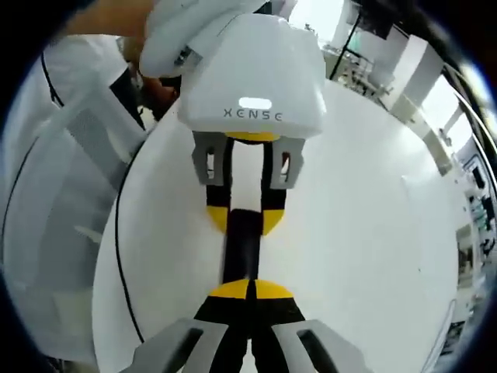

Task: Press the specified remote control buttons in sequence, fully releasing each button before pressing the next.

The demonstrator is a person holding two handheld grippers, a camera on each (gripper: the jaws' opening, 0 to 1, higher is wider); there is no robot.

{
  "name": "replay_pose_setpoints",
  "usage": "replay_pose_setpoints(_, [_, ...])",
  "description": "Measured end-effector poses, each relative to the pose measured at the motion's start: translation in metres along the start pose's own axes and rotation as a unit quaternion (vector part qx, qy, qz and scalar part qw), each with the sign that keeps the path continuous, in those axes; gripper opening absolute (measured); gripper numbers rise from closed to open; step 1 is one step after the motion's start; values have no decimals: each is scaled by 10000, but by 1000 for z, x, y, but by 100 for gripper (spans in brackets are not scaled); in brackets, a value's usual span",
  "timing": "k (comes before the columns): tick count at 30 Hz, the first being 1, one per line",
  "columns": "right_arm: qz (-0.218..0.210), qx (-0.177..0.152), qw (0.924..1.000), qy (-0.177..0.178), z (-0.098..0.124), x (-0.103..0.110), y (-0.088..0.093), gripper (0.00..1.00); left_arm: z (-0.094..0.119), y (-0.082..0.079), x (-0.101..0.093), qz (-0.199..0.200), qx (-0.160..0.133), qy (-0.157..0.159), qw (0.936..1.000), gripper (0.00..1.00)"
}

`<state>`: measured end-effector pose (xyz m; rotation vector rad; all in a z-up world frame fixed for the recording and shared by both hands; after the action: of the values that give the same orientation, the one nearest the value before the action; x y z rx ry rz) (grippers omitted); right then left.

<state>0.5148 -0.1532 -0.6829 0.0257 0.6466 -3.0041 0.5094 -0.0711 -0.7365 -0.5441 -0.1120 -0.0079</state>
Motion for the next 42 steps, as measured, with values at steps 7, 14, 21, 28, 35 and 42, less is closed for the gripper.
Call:
replay_pose_setpoints(7, [39, -27, 10000, 50, 6, 2, -3, 0, 0, 0, 0, -4, 6, -3, 10000, 24])
replay_pose_setpoints(14, [57, -67, 9999, 111, 10, 2, -5, 0, -1, -1, 0, -7, 2, 4, 10000, 24])
replay_pose_setpoints(21, [-63, -84, 9999, 54, 0, 4, 3, 0, -1, -1, 0, -10, -16, 7, 10000, 24])
replay_pose_setpoints(28, [-226, -73, 9997, -68, -13, 9, 12, 0, -1, -1, 0, -15, -23, 7, 10000, 24])
replay_pose_setpoints(35, [-303, -17, 9995, -118, -23, 10, 20, 0, -1, -1, 1, -16, -38, 1, 10000, 24])
replay_pose_setpoints(42, [-305, 27, 9994, -164, -30, 9, 21, 0, 0, -1, 1, -15, -53, 3, 10000, 24])
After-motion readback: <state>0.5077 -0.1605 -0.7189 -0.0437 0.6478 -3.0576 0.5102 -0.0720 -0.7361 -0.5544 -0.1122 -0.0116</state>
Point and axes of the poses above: the point that each gripper's makers call its tool centre point, and the gripper's own axes: z roughly backward along the fingers, x roughly to its left, y roughly out of its underside, the point moved 5 cm from there along z, roughly backward along the fingers, and after that the axes turned 8 degrees about -z, right-handed, at the moved point
